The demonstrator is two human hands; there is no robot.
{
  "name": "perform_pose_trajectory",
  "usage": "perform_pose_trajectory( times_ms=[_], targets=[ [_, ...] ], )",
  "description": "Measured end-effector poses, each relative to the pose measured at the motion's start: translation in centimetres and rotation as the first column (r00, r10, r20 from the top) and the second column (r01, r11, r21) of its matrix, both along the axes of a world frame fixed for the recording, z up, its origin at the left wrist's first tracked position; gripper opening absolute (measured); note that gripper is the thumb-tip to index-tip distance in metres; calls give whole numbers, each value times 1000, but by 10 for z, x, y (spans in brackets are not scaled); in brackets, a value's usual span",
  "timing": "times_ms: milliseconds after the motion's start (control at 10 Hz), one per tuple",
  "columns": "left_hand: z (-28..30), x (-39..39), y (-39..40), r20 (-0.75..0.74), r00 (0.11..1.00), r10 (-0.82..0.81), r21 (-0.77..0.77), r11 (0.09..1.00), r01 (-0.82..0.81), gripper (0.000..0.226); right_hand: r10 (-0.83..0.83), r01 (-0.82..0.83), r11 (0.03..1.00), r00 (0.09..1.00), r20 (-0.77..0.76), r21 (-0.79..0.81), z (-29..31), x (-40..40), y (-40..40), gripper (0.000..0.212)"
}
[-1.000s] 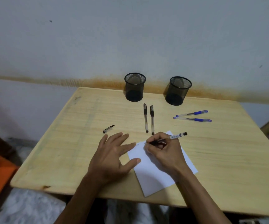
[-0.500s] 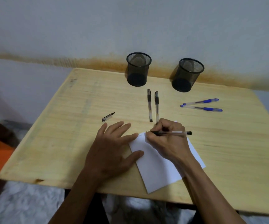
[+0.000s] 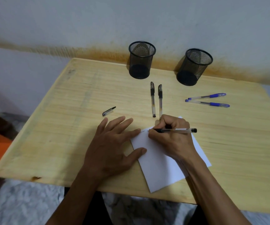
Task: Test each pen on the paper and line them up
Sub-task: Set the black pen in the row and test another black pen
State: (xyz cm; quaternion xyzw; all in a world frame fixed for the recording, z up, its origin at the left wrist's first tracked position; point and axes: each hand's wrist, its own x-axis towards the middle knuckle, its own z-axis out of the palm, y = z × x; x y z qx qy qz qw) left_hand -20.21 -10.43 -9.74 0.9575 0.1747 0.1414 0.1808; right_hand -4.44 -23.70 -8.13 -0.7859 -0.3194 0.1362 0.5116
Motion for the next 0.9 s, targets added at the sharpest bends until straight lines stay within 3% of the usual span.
perform_pose_trajectory(
  times_ms=[900],
  targets=[
    [1, 0, 0, 11, 1000, 8, -15, 1000, -8, 60, -55, 59, 997, 995, 83, -45, 3, -3, 1, 22]
  ],
)
